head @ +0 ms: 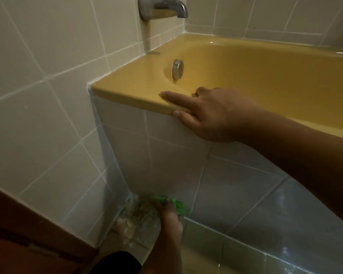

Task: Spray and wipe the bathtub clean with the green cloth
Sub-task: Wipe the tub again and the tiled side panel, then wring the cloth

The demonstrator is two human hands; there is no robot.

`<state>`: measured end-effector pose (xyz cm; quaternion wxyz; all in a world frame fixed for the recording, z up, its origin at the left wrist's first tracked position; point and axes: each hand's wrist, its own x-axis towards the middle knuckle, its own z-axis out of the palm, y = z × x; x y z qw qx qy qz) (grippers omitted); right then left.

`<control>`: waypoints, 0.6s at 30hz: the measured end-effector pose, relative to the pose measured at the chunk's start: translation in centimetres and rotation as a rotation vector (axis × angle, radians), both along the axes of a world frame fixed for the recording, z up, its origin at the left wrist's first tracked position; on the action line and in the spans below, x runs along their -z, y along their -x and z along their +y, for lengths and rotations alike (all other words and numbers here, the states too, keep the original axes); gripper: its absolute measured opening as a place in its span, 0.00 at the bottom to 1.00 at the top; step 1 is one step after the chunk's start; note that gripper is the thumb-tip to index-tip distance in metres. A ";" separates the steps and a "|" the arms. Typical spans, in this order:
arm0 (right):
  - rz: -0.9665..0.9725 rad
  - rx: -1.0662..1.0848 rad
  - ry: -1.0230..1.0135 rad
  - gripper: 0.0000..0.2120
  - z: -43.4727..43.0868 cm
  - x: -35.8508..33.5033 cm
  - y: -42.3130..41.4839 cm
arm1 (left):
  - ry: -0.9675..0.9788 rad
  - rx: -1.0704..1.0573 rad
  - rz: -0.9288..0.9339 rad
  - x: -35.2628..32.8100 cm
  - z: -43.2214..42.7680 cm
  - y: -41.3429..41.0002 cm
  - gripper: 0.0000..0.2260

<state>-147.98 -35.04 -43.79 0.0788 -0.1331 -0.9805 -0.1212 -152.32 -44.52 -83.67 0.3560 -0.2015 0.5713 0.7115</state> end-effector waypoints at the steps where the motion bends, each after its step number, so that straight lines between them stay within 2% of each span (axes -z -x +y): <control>1: 0.003 0.002 -0.003 0.27 0.0 0.0 0.0 | -0.054 -0.083 -0.062 -2.3 -0.1 0.1 0.31; 3: 0.008 0.003 -0.008 0.27 0.0 0.0 0.0 | -0.087 -0.205 -0.082 -5.7 0.1 0.3 0.34; 4: 0.010 0.004 -0.007 0.27 0.0 0.0 0.1 | -0.108 -0.260 -0.037 -5.7 0.7 0.2 0.35; 7: 0.004 0.015 -0.020 0.27 -0.3 -0.2 0.1 | -0.168 -0.298 0.069 -11.3 0.8 -0.4 0.38; 13: -0.017 0.058 0.005 0.25 -0.8 -0.7 -1.2 | -0.236 -0.184 0.564 -23.0 -0.2 -1.7 0.38; 18: -0.004 0.046 0.067 0.28 -0.1 -0.7 -4.6 | -0.190 -0.018 0.866 -29.2 -0.6 -2.8 0.37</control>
